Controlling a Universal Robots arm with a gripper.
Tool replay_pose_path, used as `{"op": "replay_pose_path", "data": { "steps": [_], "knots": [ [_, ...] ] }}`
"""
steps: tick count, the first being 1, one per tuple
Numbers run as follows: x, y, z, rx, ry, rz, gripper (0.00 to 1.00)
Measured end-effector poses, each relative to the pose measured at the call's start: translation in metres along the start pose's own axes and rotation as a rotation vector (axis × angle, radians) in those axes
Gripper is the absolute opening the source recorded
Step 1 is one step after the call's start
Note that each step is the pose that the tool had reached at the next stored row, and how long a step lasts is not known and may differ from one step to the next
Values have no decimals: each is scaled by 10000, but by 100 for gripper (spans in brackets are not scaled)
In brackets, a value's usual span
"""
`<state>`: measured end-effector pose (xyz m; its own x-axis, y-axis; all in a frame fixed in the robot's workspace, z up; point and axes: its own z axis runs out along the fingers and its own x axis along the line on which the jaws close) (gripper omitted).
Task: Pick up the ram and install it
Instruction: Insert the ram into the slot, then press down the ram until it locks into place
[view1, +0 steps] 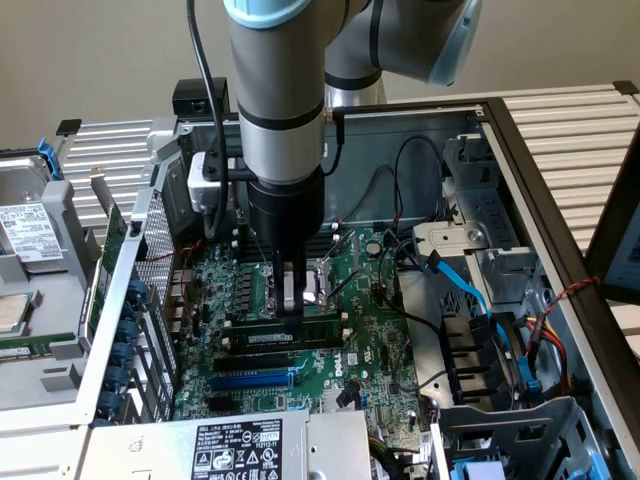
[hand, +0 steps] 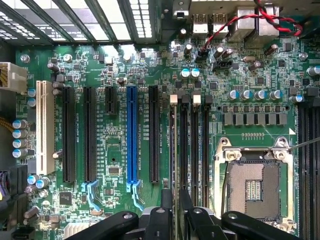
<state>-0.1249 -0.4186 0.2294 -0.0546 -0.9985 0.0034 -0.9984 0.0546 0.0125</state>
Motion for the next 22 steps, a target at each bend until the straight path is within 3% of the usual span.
{"op": "replay_pose_path", "data": {
  "steps": [13, 22],
  "knots": [
    [0, 3, -100, -33, -1, -1, 21],
    [1, 4, -135, -141, 3, -1, 21]
  ]
}}
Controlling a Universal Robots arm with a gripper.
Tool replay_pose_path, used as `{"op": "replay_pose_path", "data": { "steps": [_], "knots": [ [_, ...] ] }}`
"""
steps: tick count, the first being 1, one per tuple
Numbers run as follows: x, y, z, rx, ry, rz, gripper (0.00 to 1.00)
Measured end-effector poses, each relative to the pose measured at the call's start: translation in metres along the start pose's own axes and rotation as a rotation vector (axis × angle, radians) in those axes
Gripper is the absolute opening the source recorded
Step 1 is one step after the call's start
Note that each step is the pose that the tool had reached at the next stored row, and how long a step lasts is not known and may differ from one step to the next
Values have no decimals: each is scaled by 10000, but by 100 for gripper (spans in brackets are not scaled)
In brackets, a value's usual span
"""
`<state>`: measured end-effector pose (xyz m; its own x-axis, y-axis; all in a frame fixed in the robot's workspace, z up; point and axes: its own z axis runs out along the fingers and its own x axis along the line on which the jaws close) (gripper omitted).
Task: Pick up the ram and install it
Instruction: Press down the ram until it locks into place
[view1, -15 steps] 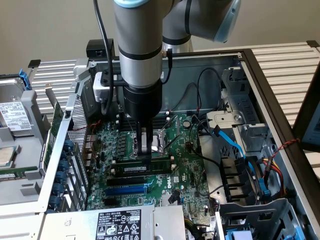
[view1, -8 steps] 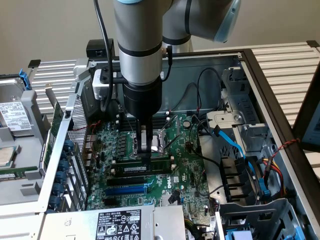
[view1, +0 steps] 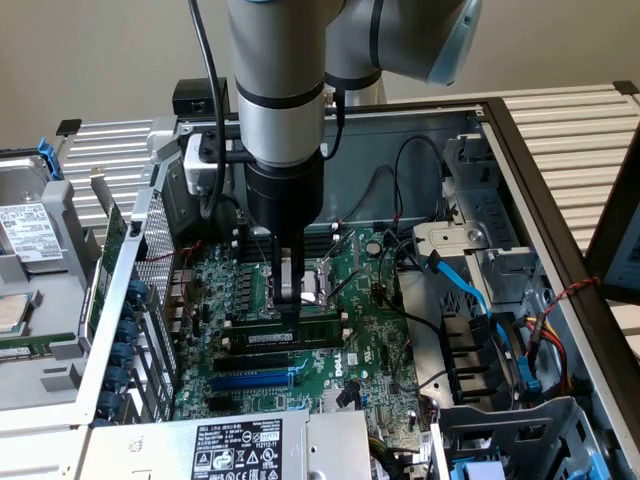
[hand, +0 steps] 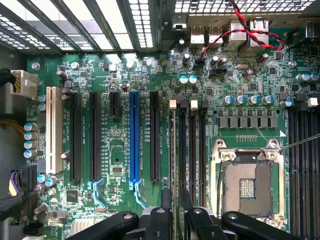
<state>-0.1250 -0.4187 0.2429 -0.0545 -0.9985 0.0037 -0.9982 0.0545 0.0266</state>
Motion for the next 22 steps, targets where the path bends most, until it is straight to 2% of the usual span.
{"op": "replay_pose_path", "data": {
  "steps": [5, 7, 8, 9, 11, 16, 20, 22],
  "knots": [
    [0, 1, -32, -27, 2, 0, 21],
    [0, 1, -44, -28, 2, 0, 18],
    [0, 1, -44, -28, 0, 0, 12],
    [0, 1, -44, -30, 3, -1, 10],
    [0, 4, -45, -31, 22, 0, 10],
    [-16, 16, -34, -25, 116, 3, 10],
    [-31, 37, -4, -21, 123, 3, 10],
    [-33, 39, 14, 8, 120, 4, 10]
  ]
}}
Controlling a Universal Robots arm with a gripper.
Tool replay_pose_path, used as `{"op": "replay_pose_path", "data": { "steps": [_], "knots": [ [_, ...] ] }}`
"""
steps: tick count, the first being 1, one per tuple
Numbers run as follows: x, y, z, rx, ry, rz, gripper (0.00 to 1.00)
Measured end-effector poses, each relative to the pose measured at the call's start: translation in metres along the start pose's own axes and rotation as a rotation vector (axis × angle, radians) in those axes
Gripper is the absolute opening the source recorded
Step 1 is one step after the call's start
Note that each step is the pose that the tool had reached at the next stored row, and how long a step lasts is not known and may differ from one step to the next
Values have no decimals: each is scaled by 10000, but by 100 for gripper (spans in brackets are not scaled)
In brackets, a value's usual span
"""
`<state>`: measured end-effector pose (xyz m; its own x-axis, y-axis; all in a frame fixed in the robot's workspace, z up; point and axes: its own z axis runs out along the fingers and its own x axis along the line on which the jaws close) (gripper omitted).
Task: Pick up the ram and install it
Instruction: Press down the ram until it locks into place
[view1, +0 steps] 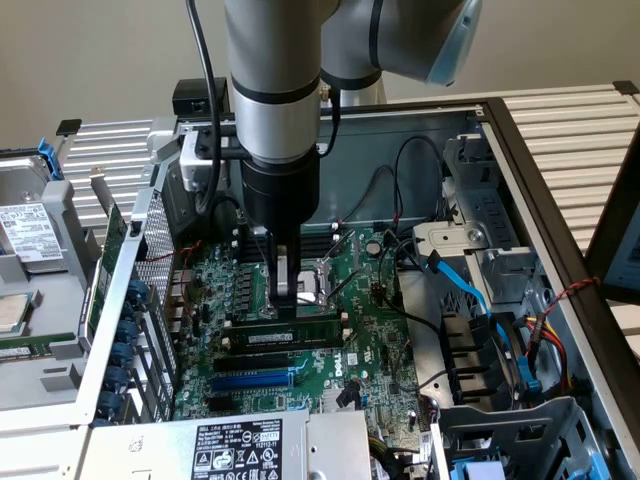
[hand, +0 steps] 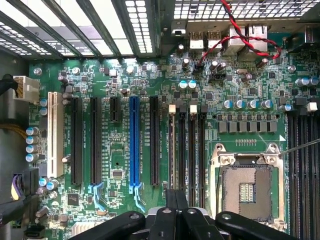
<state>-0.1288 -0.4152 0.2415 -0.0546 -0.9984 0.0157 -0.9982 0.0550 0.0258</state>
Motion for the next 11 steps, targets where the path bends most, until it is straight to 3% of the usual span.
{"op": "replay_pose_path", "data": {
  "steps": [4, 11],
  "knots": [
    [-1, 1, 31, 65, -2, -1, 10],
    [-2, 2, 66, 110, 21, 1, 10]
  ]
}}
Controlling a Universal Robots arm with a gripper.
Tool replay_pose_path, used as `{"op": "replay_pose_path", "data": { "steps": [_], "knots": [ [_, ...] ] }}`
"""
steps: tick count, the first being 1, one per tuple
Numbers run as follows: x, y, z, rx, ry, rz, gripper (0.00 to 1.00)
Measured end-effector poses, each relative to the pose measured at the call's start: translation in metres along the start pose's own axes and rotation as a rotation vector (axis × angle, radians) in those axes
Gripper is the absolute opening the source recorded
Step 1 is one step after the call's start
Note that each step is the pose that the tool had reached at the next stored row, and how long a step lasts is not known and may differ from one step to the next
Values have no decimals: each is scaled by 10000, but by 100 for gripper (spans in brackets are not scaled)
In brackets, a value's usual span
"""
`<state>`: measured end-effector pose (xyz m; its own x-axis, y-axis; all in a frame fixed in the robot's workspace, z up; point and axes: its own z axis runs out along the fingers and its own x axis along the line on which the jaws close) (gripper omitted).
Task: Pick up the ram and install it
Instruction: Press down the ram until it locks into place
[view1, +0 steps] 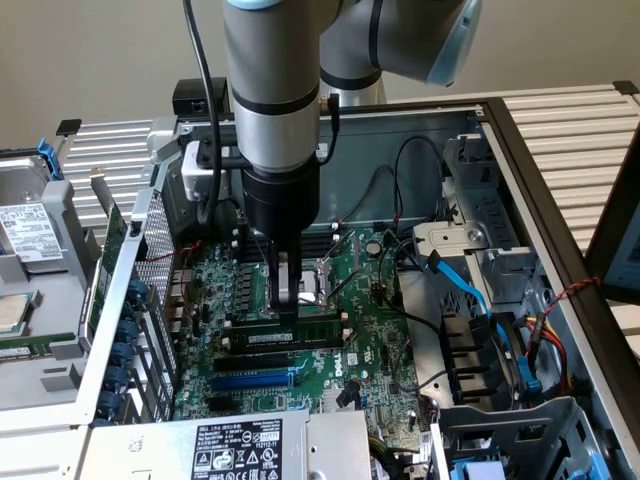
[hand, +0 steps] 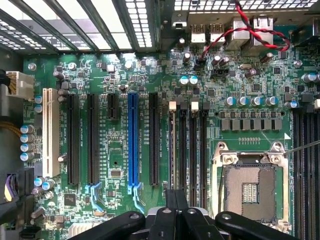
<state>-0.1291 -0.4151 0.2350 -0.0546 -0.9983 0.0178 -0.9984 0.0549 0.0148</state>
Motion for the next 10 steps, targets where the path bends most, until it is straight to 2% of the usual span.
{"op": "replay_pose_path", "data": {
  "steps": [10],
  "knots": [
    [0, 5, 37, 4, 1, 0, 10]
  ]
}}
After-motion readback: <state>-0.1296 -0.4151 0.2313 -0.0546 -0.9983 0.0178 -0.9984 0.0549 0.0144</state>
